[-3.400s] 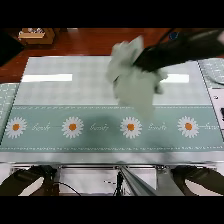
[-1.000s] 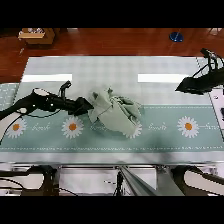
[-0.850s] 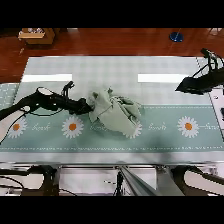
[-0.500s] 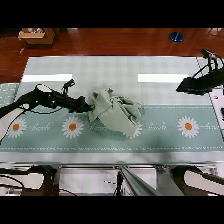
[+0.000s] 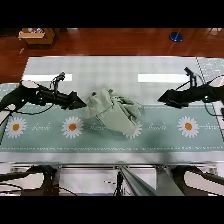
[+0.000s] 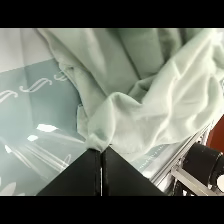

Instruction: Fold the shirts.

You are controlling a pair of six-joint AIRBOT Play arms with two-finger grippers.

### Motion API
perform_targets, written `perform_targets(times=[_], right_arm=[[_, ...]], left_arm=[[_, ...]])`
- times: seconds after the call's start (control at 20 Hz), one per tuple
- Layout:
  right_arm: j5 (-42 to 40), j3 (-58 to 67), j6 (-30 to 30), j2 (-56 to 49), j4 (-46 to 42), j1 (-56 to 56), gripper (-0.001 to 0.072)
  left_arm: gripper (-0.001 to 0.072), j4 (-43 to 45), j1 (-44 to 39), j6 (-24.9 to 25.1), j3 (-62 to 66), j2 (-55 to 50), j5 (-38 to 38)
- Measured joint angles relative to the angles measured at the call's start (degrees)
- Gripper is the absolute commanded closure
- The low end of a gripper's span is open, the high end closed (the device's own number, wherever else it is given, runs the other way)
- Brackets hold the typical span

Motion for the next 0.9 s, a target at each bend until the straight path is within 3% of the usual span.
perform_targets(times=[0.45,0.7,0.85,0.9], right_arm=[[-13.1,-5.9,-3.7,-2.6,7.3,16.5,0.0119],[-20.9,-6.3,-1.9,-4.9,10.5,19.9,0.0123],[-24.1,-6.3,0.4,-5.4,11.5,19.8,0.0289],[-24.9,-6.3,0.7,-5.6,11.7,19.9,0.0405]], left_arm=[[0.0685,0.0,0.2,0.9,0.0,1.7,-1.9],[0.0685,0.0,0.5,1.2,0.0,2.6,-2.3],[0.0685,0.0,1.2,1.4,0.0,3.1,-2.4],[0.0685,0.0,1.4,1.4,0.0,3.3,-2.5]])
